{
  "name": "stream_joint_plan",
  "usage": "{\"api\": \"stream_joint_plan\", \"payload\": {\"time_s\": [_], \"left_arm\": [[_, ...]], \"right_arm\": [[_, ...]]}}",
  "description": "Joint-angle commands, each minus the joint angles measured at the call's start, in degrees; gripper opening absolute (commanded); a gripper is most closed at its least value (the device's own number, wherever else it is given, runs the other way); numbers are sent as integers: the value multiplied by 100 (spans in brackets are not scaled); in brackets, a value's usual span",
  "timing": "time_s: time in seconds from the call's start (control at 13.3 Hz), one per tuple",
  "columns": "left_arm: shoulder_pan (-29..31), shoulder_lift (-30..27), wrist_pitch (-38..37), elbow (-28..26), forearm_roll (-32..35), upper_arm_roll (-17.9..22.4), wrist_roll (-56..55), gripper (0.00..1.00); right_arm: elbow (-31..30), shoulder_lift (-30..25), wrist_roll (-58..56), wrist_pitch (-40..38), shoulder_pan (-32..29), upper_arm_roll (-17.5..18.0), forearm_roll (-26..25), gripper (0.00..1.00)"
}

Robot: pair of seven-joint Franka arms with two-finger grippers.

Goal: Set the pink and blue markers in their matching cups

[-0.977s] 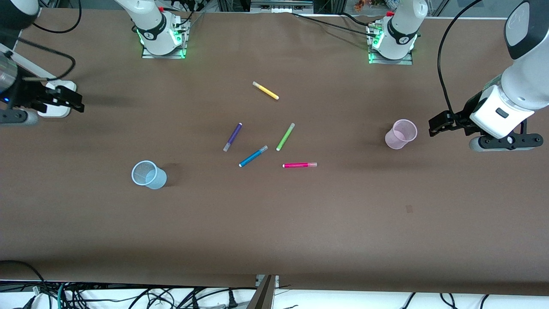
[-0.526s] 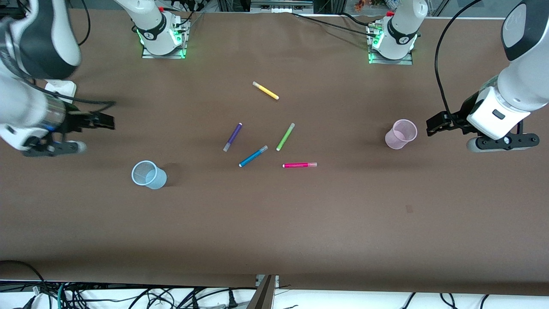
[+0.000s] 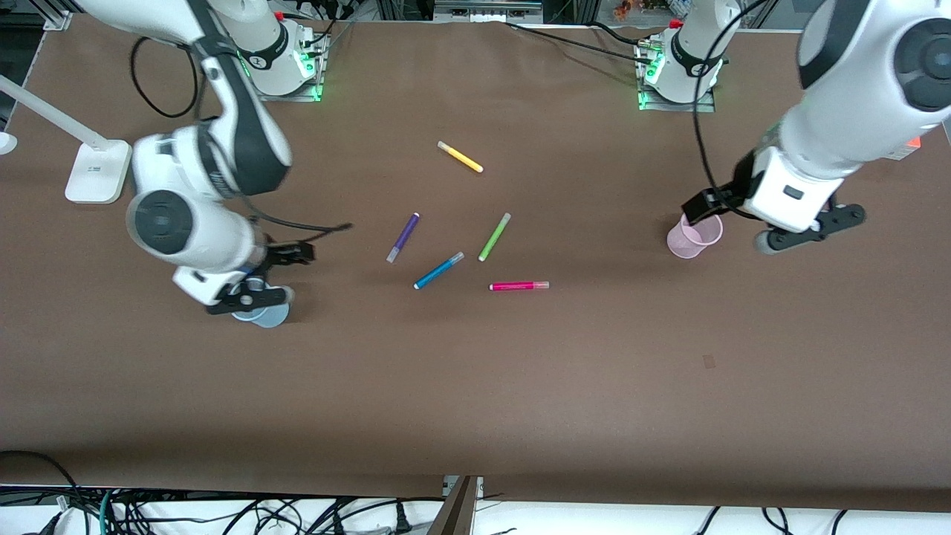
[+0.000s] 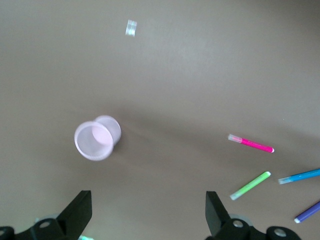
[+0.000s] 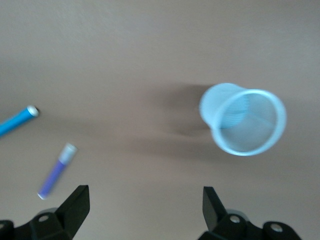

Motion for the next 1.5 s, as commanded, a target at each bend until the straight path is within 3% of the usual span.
{"api": "stream_joint_plan", "payload": {"time_s": [0.0, 0.3, 0.68, 0.9, 1.43], "left_arm": [[-62, 279, -83, 72, -60, -348, -1377, 100], [-676, 824, 214, 81, -25, -428, -3215, 100], [-1240, 1826, 1426, 72, 27, -428, -5266, 100], [-1485, 2388, 2269, 54, 62, -402, -6282, 100], [-2057, 3461, 3079, 54, 1363, -358, -7543, 100]], "right_arm": [[117, 356, 1249, 380, 511, -45, 50, 100], [117, 795, 2883, 1022, 1048, -45, 59, 100], [126, 1358, 5573, 2217, 1584, -45, 68, 100], [117, 1543, 6060, 2395, 1751, -45, 68, 100], [126, 1833, 6711, 2588, 1787, -45, 216, 97]]}}
